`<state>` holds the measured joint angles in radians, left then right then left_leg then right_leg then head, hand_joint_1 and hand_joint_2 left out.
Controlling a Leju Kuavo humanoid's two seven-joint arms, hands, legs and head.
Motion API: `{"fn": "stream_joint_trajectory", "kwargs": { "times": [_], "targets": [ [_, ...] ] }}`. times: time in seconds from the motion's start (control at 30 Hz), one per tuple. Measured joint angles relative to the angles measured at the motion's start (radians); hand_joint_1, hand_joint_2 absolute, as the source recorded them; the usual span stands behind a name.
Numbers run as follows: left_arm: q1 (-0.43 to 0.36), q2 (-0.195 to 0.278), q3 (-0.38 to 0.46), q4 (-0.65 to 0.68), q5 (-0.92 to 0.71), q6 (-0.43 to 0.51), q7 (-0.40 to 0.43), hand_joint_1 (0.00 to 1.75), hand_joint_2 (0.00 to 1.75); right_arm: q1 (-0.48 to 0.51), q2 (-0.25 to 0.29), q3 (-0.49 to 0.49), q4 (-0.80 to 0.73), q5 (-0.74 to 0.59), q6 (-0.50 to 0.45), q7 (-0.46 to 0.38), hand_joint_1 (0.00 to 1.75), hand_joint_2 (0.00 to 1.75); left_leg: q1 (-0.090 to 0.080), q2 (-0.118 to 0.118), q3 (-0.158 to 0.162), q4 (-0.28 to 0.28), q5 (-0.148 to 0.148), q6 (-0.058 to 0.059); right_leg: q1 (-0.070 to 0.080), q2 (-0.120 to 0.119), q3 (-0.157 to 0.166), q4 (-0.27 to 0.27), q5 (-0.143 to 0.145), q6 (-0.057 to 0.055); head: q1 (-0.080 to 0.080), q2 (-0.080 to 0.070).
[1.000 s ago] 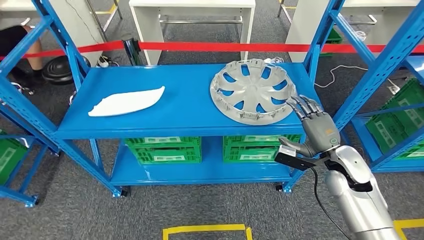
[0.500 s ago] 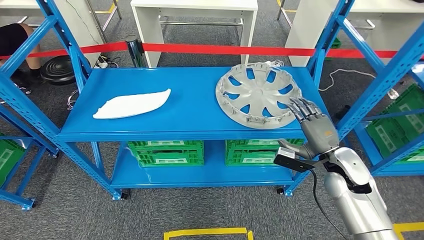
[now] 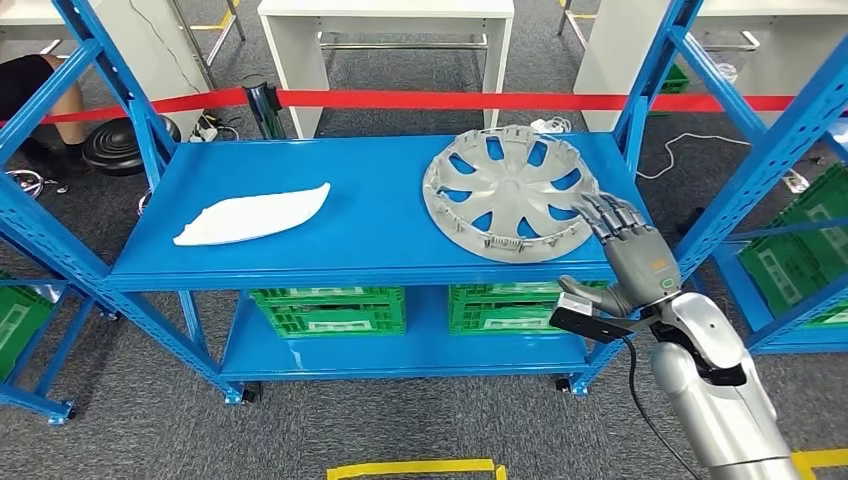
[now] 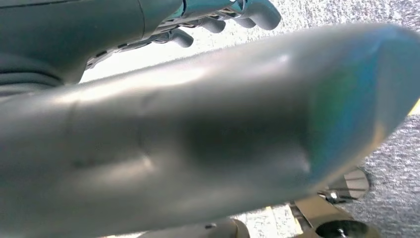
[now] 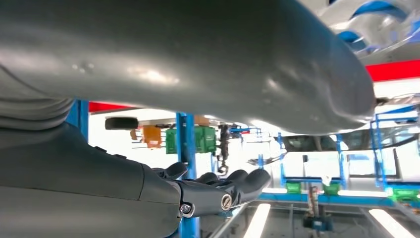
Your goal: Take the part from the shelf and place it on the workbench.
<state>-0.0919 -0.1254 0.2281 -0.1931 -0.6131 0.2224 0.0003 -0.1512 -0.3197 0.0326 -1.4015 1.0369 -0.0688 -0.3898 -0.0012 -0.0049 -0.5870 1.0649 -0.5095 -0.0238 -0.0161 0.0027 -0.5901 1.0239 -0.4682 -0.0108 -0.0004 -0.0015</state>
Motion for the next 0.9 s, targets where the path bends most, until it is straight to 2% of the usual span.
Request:
{"fn": "stream_joint_trajectory", "kwargs": {
  "times": [0.03, 0.1, 0.13, 0.17, 0.2, 0.27, 0.3, 0.33, 0.37, 0.47, 0.5, 0.53, 0.6, 0.63, 0.67, 0.7, 0.73, 0.77, 0.8, 0.83, 0.9],
  "targets": [
    [0.0, 0.0, 0.0, 0.0, 0.0, 0.0, 0.0, 0.0, 0.0, 0.0, 0.0, 0.0, 0.0, 0.0, 0.0, 0.0, 0.0, 0.0, 0.001, 0.001, -0.024, 0.047, -0.022, -0.004, -0.001, -0.001, 0.005, -0.002, -0.001, -0.005, -0.001, 0.0],
    [0.001, 0.0, 0.0, 0.0, 0.0, 0.0, 0.0, 0.0, 0.0, 0.001, 0.002, 0.0, 0.0, 0.0, 0.001, 0.0, 0.0, 0.0, 0.003, 0.001, -0.095, 0.177, -0.073, -0.01, -0.001, -0.002, 0.008, -0.001, -0.006, -0.012, -0.003, 0.0],
    [0.003, 0.0, 0.0, 0.001, 0.0, 0.0, 0.0, 0.0, 0.0, 0.002, 0.003, 0.0, 0.0, 0.0, 0.002, -0.001, 0.0, 0.0, 0.004, 0.001, -0.124, 0.224, -0.083, -0.011, 0.0, -0.002, 0.01, -0.001, -0.008, -0.013, -0.003, 0.0],
    [0.005, -0.001, 0.0, 0.001, 0.0, 0.0, 0.0, 0.0, 0.0, 0.003, 0.003, 0.001, 0.0, 0.0, 0.002, -0.001, 0.0, 0.0, 0.004, 0.001, -0.137, 0.238, -0.074, -0.011, 0.0, -0.001, 0.012, -0.001, -0.011, -0.013, -0.003, 0.0],
    [0.006, 0.0, 0.0, 0.001, 0.0, 0.0, 0.0, 0.0, 0.0, 0.004, 0.004, 0.001, 0.0, 0.0, 0.003, -0.001, 0.0, 0.0, 0.004, 0.001, -0.13, 0.214, -0.048, -0.01, 0.0, 0.0, 0.015, -0.001, -0.013, -0.011, -0.003, 0.0],
    [0.005, 0.0, 0.0, 0.002, 0.0, 0.0, 0.0, 0.0, 0.0, 0.004, 0.004, 0.001, 0.0, 0.0, 0.003, -0.002, 0.0, 0.0, 0.004, 0.001, -0.072, 0.083, 0.025, -0.005, 0.0, 0.001, 0.024, 0.0, -0.019, -0.006, -0.003, 0.0],
    [0.005, 0.001, 0.001, 0.002, 0.0, 0.0, 0.0, 0.0, 0.0, 0.002, 0.004, 0.001, 0.0, 0.0, 0.003, -0.002, 0.0, 0.0, 0.003, 0.001, -0.043, 0.023, 0.046, 0.0, 0.002, 0.002, 0.027, 0.001, -0.023, 0.0, -0.003, 0.0],
    [0.004, 0.001, 0.001, 0.002, 0.0, 0.001, 0.0, 0.0, 0.0, 0.0, 0.005, 0.001, 0.0, 0.0, 0.004, -0.002, 0.0, 0.0, 0.002, 0.0, -0.024, -0.016, 0.056, 0.005, 0.004, 0.002, 0.028, 0.001, -0.026, 0.005, -0.002, 0.0],
    [0.004, 0.001, 0.002, 0.002, 0.0, 0.001, 0.0, 0.0, 0.0, -0.003, 0.005, 0.001, 0.0, 0.0, 0.004, -0.002, 0.0, 0.0, 0.001, 0.0, -0.017, -0.031, 0.054, 0.011, 0.005, 0.003, 0.028, 0.001, -0.028, 0.011, -0.002, 0.0],
    [0.004, 0.0, 0.004, 0.001, 0.002, 0.001, 0.001, 0.0, 0.0, -0.007, 0.006, 0.002, 0.001, 0.0, 0.005, -0.002, 0.0, 0.0, 0.001, -0.001, -0.011, -0.038, 0.054, 0.029, 0.004, 0.002, 0.029, 0.002, -0.033, 0.029, -0.002, 0.0],
    [0.004, 0.001, 0.004, 0.001, 0.002, 0.002, 0.001, 0.0, 0.0, -0.008, 0.006, 0.002, 0.001, 0.0, 0.006, -0.002, 0.0, 0.0, 0.003, -0.001, -0.008, -0.042, 0.055, 0.036, 0.003, 0.001, 0.02, 0.022, -0.045, 0.034, -0.001, 0.0],
    [0.004, 0.001, 0.005, 0.001, 0.003, 0.003, 0.001, 0.0, 0.0, -0.01, 0.006, 0.002, 0.001, 0.0, 0.006, -0.002, 0.0, 0.0, 0.005, -0.001, -0.005, -0.044, 0.055, 0.04, 0.002, 0.001, 0.002, 0.06, -0.065, 0.038, 0.0, 0.0],
    [0.004, 0.0, 0.005, 0.001, 0.003, 0.004, 0.001, 0.0, 0.0, -0.01, 0.006, 0.002, 0.003, 0.0, 0.006, -0.002, 0.0, 0.0, 0.005, -0.001, -0.002, -0.044, 0.051, 0.046, 0.001, 0.001, -0.069, 0.192, -0.12, 0.045, 0.002, 0.0],
    [0.004, 0.0, 0.005, 0.001, 0.003, 0.004, 0.0, 0.0, 0.0, -0.007, 0.006, 0.002, 0.005, 0.0, 0.006, -0.002, 0.0, 0.0, 0.004, -0.001, -0.002, -0.043, 0.049, 0.048, 0.001, 0.001, -0.105, 0.251, -0.137, 0.046, 0.002, 0.0],
    [0.005, 0.0, 0.005, 0.001, 0.003, 0.004, 0.001, 0.0, 0.0, -0.004, 0.006, 0.002, 0.008, 0.0, 0.006, -0.003, 0.0, 0.0, 0.004, -0.001, -0.001, -0.042, 0.047, 0.048, 0.001, 0.001, -0.129, 0.284, -0.137, 0.047, 0.003, 0.0],
    [0.005, 0.0, 0.005, 0.002, 0.003, 0.004, 0.001, 0.0, 0.0, -0.002, 0.006, 0.002, 0.009, -0.001, 0.005, -0.004, 0.0, 0.0, 0.004, -0.001, 0.0, -0.04, 0.044, 0.048, 0.001, 0.001, -0.132, 0.274, -0.116, 0.046, 0.003, 0.0],
    [0.005, -0.001, 0.005, 0.002, 0.003, 0.004, 0.001, 0.0, 0.0, -0.002, 0.006, 0.002, 0.01, -0.001, 0.005, -0.005, 0.0, 0.0, 0.004, -0.001, 0.003, -0.038, 0.041, 0.046, 0.001, 0.0, -0.115, 0.225, -0.078, 0.045, 0.003, 0.0],
    [0.005, -0.001, 0.005, 0.002, 0.003, 0.004, 0.001, 0.0, 0.0, -0.002, 0.006, 0.002, 0.011, -0.001, 0.004, -0.007, 0.0, 0.0, 0.004, -0.001, 0.005, -0.036, 0.037, 0.043, 0.0, -0.001, -0.084, 0.151, -0.038, 0.042, 0.003, 0.0],
    [0.005, -0.001, 0.005, 0.002, 0.003, 0.004, 0.0, 0.0, 0.0, -0.003, 0.007, 0.002, 0.011, -0.001, 0.003, -0.008, 0.0, 0.0, 0.002, -0.002, 0.007, -0.033, 0.033, 0.039, 0.002, -0.002, -0.053, 0.084, -0.011, 0.039, 0.003, 0.0],
    [0.004, -0.002, 0.005, 0.002, 0.003, 0.004, 0.0, 0.0, 0.0, -0.003, 0.007, 0.002, 0.011, -0.002, 0.003, -0.009, 0.0, 0.0, 0.0, -0.002, 0.009, -0.032, 0.029, 0.033, 0.004, -0.002, -0.031, 0.036, 0.004, 0.033, 0.003, 0.0],
    [0.004, -0.002, 0.005, 0.002, 0.003, 0.004, 0.0, 0.0, 0.0, -0.002, 0.007, 0.002, 0.011, -0.002, 0.002, -0.01, 0.0, 0.0, -0.003, -0.002, 0.01, -0.033, 0.025, 0.022, 0.009, -0.001, -0.018, 0.012, 0.0, 0.021, 0.002, 0.0]
  ]
}}
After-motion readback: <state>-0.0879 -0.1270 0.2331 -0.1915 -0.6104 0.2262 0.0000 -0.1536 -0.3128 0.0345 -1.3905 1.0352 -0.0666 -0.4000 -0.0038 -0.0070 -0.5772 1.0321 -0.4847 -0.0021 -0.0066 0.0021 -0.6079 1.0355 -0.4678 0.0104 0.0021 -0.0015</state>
